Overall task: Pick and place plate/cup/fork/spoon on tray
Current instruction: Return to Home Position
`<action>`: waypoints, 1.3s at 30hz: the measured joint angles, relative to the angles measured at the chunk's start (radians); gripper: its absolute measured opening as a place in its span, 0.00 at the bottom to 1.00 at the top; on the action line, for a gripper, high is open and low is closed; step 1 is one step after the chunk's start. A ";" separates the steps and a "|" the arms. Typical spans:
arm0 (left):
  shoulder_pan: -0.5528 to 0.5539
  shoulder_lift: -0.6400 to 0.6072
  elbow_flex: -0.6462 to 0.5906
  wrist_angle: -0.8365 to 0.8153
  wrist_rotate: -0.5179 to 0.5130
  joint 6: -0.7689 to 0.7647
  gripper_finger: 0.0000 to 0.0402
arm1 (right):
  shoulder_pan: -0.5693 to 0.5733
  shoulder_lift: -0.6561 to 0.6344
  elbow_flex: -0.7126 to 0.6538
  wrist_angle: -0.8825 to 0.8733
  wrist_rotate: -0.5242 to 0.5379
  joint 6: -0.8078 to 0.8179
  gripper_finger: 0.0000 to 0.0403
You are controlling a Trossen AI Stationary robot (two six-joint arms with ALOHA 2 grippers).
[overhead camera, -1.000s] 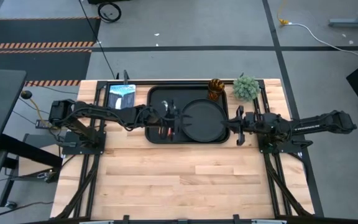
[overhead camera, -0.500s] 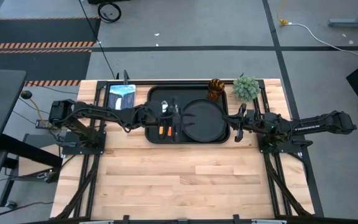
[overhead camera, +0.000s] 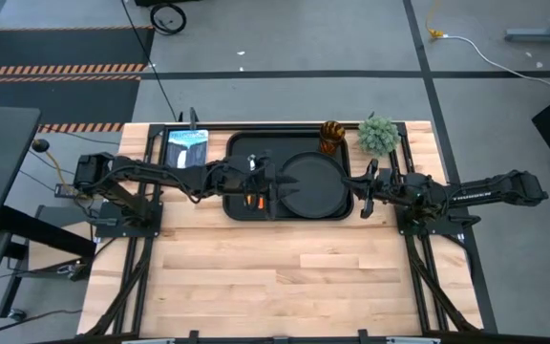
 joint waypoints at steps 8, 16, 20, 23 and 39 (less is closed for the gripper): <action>-0.058 -0.082 -0.061 -0.171 -0.027 -0.105 0.35 | 0.000 0.000 0.000 0.001 0.000 0.000 0.05; -0.195 -0.296 -0.371 0.067 -0.143 0.017 0.35 | 0.000 0.000 0.000 0.009 -0.001 0.000 0.05; -0.220 -0.423 -0.584 0.301 -0.149 0.026 0.35 | 0.000 0.000 0.000 0.015 -0.002 0.000 0.05; -0.217 -0.520 -0.718 0.415 -0.150 0.010 0.35 | 0.000 0.000 0.000 0.020 -0.005 0.000 0.05; -0.217 -1.003 -1.011 0.434 -0.149 0.074 0.35 | 0.000 0.000 0.000 0.023 -0.008 0.000 0.05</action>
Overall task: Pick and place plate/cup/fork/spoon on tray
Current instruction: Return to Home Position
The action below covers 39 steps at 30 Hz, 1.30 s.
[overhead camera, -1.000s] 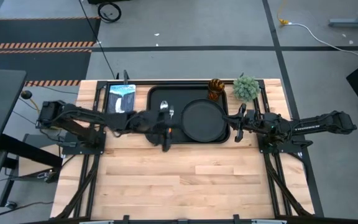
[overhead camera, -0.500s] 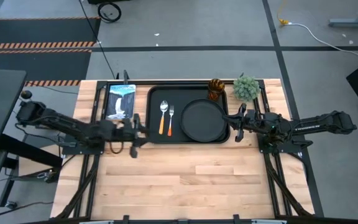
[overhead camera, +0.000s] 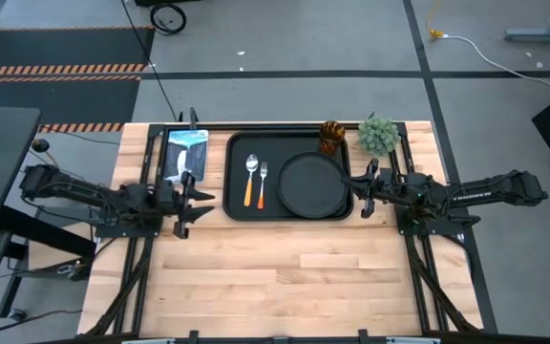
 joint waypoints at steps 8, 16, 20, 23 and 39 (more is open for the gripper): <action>0.005 -0.205 -0.049 -0.217 -0.004 0.000 0.35 | 0.000 0.000 0.000 0.000 0.000 0.000 0.05; 0.005 -0.364 -0.049 -0.522 -0.004 0.059 0.35 | 0.000 0.000 0.000 0.000 0.000 0.000 0.05; 0.005 -0.432 -0.049 -0.669 -0.004 0.052 0.35 | 0.000 0.000 0.000 0.000 0.000 0.000 0.05; 0.005 -0.470 -0.049 -0.699 0.002 0.056 0.35 | 0.000 0.000 0.000 0.000 0.000 0.000 0.05; -0.150 -0.550 -0.050 -0.598 -0.002 0.104 0.35 | 0.000 0.000 0.000 0.001 0.000 0.000 0.05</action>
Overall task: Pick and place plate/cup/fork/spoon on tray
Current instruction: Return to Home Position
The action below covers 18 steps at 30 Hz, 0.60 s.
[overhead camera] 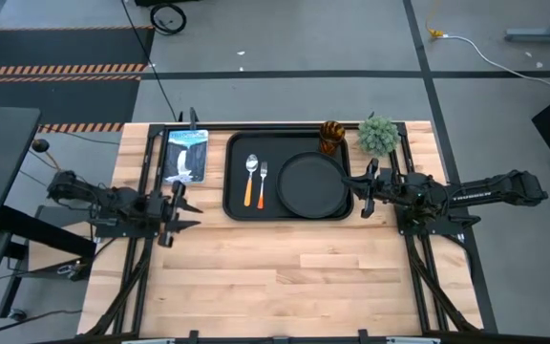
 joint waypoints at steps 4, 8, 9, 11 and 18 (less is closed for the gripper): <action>-0.010 0.000 0.000 -0.005 0.001 0.000 0.35 | 0.000 0.000 0.000 0.000 0.000 0.000 0.05; -0.010 0.000 0.000 -0.005 0.001 0.000 0.35 | 0.000 0.000 0.000 0.000 0.000 0.000 0.05; -0.010 0.000 0.000 -0.005 0.001 0.000 0.35 | 0.000 0.000 0.000 0.000 0.000 0.000 0.05; -0.010 0.000 0.000 -0.005 0.001 0.000 0.35 | 0.000 0.000 0.000 0.000 0.000 0.000 0.05; -0.010 0.000 0.000 -0.005 0.002 0.000 0.35 | 0.000 0.000 0.000 0.000 0.000 0.000 0.05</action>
